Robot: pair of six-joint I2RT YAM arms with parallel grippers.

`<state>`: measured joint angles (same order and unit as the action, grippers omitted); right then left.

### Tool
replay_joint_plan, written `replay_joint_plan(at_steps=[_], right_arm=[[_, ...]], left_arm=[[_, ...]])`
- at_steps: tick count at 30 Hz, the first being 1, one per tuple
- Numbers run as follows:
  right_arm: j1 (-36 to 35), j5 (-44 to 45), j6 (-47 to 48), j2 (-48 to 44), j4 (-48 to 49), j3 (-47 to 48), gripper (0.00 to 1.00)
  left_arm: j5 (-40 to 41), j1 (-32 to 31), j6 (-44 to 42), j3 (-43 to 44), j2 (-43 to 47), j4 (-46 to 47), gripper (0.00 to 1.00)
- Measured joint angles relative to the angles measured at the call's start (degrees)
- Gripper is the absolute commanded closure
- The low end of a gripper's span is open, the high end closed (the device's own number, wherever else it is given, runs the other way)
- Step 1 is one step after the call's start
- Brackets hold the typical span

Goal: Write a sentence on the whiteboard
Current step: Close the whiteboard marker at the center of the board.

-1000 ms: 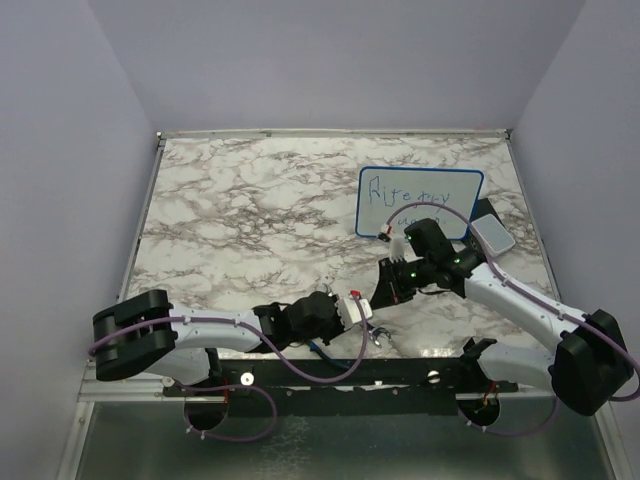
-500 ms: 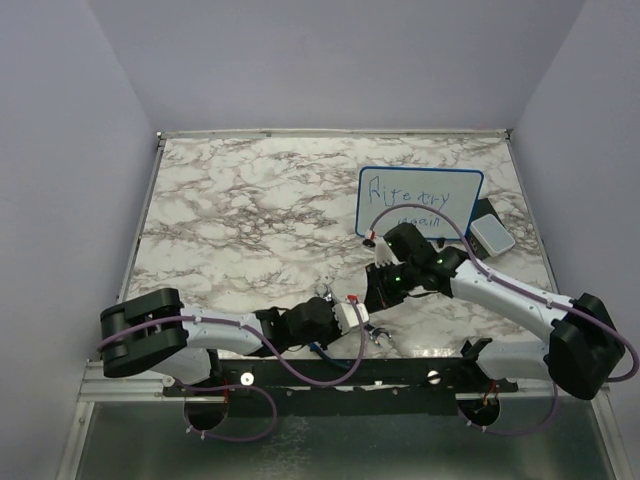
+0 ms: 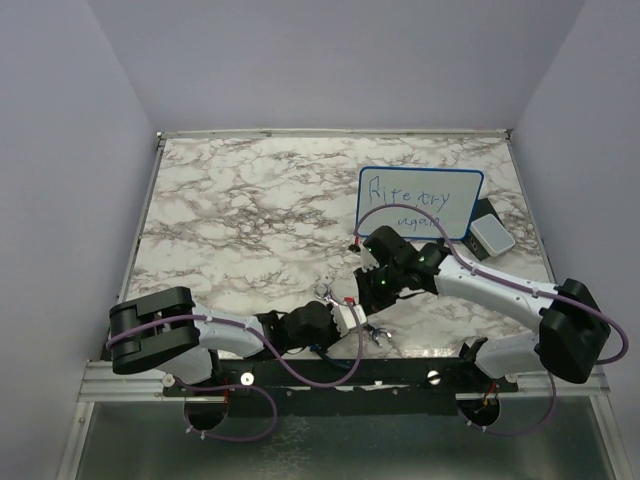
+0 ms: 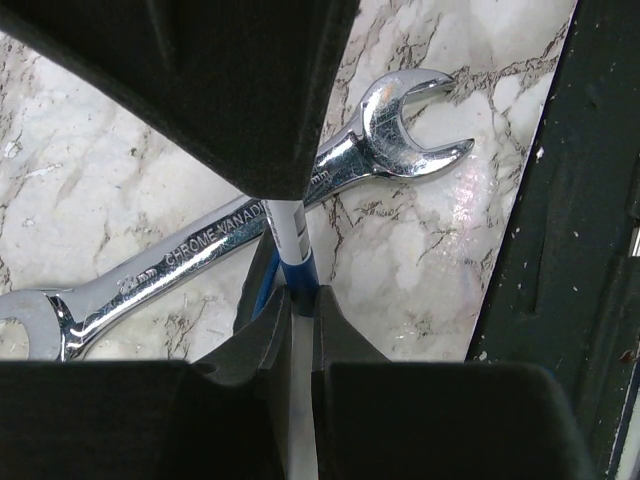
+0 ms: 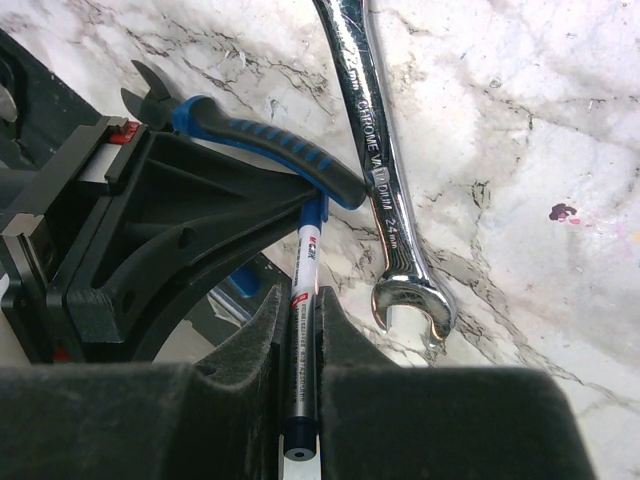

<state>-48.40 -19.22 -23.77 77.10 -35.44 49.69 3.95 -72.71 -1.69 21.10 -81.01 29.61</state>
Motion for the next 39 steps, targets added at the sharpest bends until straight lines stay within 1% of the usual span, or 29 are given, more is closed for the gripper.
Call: replay_joint_plan(at_steps=[11,22,27,30,32,35,39], right_arm=[[-3.0,3.6,-1.0,2.8,-2.4,3.2,0.99],[-3.5,4.3,-2.9,3.5,-2.4,3.6,0.99],[-5.3,6.6,-3.7,3.3,-5.0,5.6,0.99],[-6.3,8.3,-4.3,2.6,-7.6,8.2,0.99],[-6.4,9.5,-4.6,1.2,-9.3,9.9,0.99],[-6.4,11.4,-4.9,-0.6,-10.9,11.6,0.99],[-6.4,13.0,-6.1,-1.4,-11.0,12.0,0.99]], left_arm=[[0.0,0.0,1.2,-1.7,-0.3,3.5,1.0],[0.0,0.0,1.6,-3.3,-0.3,6.3,1.0],[0.0,-0.1,2.5,-3.5,1.4,4.5,1.0],[0.2,-0.1,2.6,-2.8,5.1,0.6,0.99],[0.9,-0.1,2.6,-1.8,7.9,-2.1,0.9],[2.6,0.0,2.5,0.2,10.7,-6.0,0.68],[5.7,0.1,2.1,2.7,13.1,-5.3,0.52]])
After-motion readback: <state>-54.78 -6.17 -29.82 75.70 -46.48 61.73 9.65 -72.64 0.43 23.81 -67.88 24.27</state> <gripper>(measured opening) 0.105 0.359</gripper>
